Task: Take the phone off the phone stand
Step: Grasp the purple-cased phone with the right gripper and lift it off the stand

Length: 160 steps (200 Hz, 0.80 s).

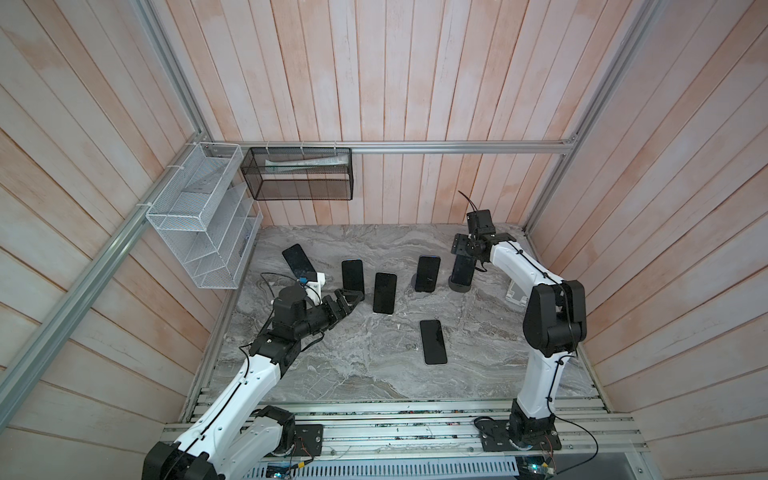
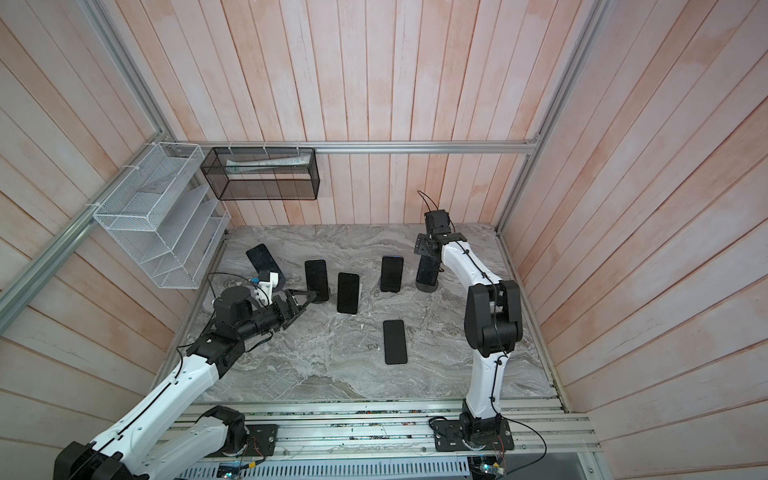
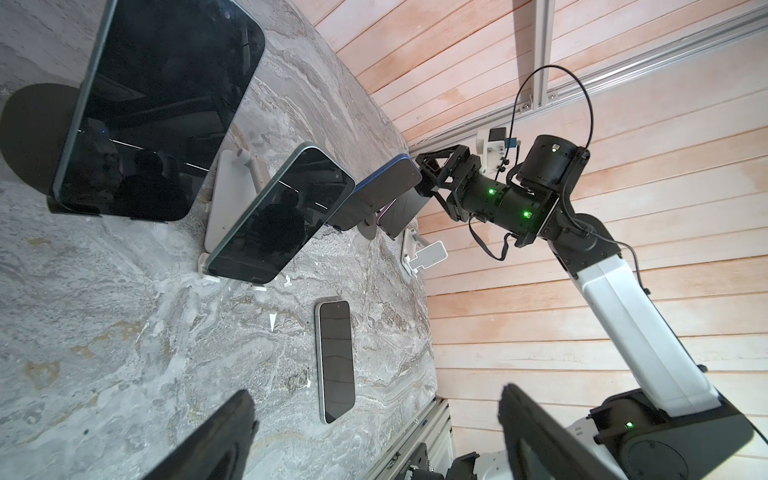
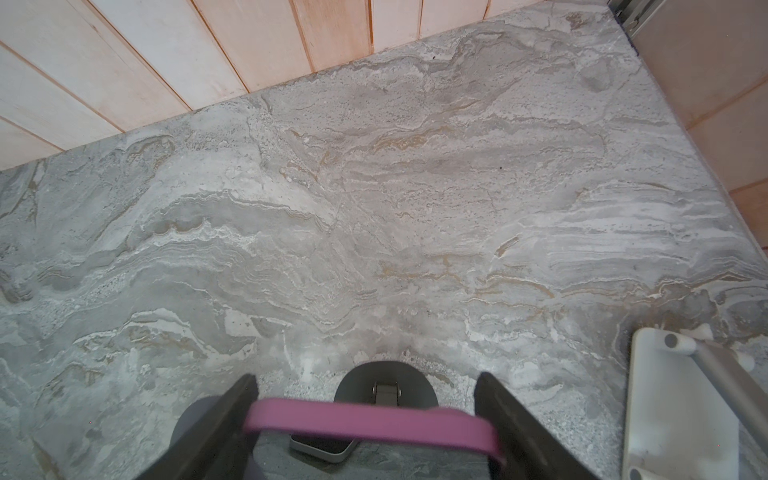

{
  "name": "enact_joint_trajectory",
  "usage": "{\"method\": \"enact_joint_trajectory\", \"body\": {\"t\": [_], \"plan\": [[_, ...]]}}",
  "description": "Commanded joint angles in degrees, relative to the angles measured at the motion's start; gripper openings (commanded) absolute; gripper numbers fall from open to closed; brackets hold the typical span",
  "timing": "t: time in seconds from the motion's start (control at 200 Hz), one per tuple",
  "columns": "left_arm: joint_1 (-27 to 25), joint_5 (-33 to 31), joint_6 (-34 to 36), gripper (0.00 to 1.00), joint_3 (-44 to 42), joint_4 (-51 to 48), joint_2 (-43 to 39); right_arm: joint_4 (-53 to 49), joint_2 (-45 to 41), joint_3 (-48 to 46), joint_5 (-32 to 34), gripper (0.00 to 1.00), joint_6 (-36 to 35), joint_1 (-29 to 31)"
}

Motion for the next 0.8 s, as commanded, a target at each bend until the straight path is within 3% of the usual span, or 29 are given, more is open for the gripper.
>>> {"method": "enact_joint_trajectory", "body": {"t": [0.0, 0.795], "plan": [[-0.2, 0.4, 1.6, 0.94, -0.6, 0.4, -1.1, 0.0, 1.1, -1.0, 0.0, 0.81, 0.7, 0.3], [-0.2, -0.5, 1.3, 0.93, -1.3, -0.4, -2.4, -0.2, 0.2, -2.2, 1.2, 0.73, -0.9, 0.8]]}}
